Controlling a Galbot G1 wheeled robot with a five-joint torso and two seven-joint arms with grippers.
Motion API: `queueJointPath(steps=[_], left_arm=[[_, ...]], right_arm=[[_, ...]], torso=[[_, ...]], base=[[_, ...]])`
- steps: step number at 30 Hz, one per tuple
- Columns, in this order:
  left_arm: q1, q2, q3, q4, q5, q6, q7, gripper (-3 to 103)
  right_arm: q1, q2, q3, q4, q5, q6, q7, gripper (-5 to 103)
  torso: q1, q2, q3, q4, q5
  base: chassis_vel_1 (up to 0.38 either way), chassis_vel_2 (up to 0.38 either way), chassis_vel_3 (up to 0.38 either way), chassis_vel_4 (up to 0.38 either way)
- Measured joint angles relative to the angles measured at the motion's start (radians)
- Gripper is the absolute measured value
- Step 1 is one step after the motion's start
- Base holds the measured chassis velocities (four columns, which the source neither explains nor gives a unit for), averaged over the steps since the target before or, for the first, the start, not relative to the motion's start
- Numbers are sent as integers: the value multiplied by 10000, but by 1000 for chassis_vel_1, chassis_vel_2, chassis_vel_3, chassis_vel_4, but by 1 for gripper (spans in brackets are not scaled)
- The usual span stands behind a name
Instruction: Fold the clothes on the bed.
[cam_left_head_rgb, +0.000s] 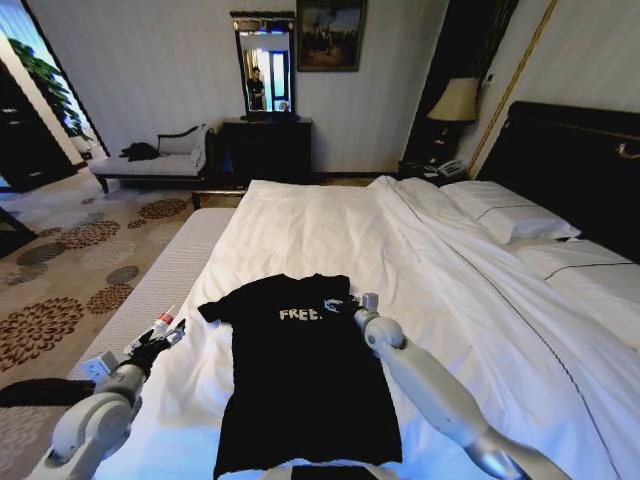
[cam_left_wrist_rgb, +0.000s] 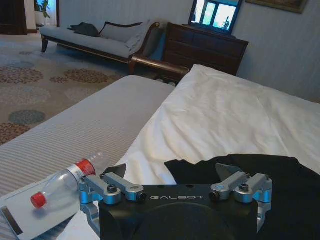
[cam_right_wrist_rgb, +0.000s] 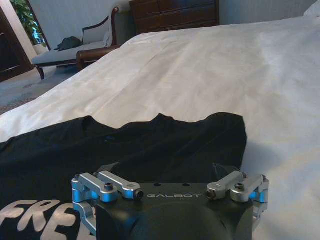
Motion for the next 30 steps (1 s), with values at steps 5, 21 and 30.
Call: queueJointPath(steps=[5,21,30], left_arm=[[-876,28,715,691,19,-53,-81,100],[-4663,-504,3105,4525,-166,-329,703,100],[-5643,-964,3708,5412,342,-450,1116,97]], right_arm=[[-602,-558,484,906,156,-45,23,100],[-3146,-2225,4257,3004,1825,-593,558,100],[-4560,-2601,5594,3594,2004,-610,570,100]], torso=[[-2,1,-1,-8,0],[-1,0,0,-5,3],[-1,0,-1,-7,1]], base=[[0,0,0,0],[0,0,0,0],[0,0,0,0]])
